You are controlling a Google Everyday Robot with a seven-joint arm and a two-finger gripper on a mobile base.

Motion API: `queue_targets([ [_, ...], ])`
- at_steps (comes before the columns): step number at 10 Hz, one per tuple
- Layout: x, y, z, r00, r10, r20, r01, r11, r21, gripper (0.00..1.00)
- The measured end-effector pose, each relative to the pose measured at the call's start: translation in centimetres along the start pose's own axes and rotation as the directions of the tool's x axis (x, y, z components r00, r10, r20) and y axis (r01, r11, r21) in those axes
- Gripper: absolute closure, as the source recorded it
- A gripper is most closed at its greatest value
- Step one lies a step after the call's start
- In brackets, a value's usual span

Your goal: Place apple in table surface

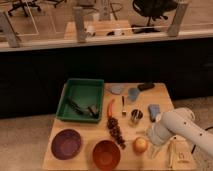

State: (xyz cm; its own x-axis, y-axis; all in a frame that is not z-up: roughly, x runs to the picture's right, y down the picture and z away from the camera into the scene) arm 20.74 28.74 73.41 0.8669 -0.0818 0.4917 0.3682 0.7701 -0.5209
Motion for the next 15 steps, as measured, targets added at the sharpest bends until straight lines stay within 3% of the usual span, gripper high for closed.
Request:
queue_targets([
  [3, 1.5, -0.1, 1.1, 0.998, 0.05, 0.024, -0.05, 0.999, -0.008, 0.2],
  [8, 1.6, 0.3, 2.5, 0.994, 0.085, 0.068, -0.082, 0.996, -0.035, 0.2],
  [9, 1.4, 0.3, 2.7, 0.992, 0.095, 0.081, -0.092, 0.995, -0.038, 0.25],
  [13, 0.6, 0.4, 3.1, 0.977, 0.149, 0.154, -0.143, 0.988, -0.051, 0.59],
  [15, 0.1, 0.2, 3.4, 0.968, 0.183, 0.169, -0.174, 0.982, -0.067, 0.66],
])
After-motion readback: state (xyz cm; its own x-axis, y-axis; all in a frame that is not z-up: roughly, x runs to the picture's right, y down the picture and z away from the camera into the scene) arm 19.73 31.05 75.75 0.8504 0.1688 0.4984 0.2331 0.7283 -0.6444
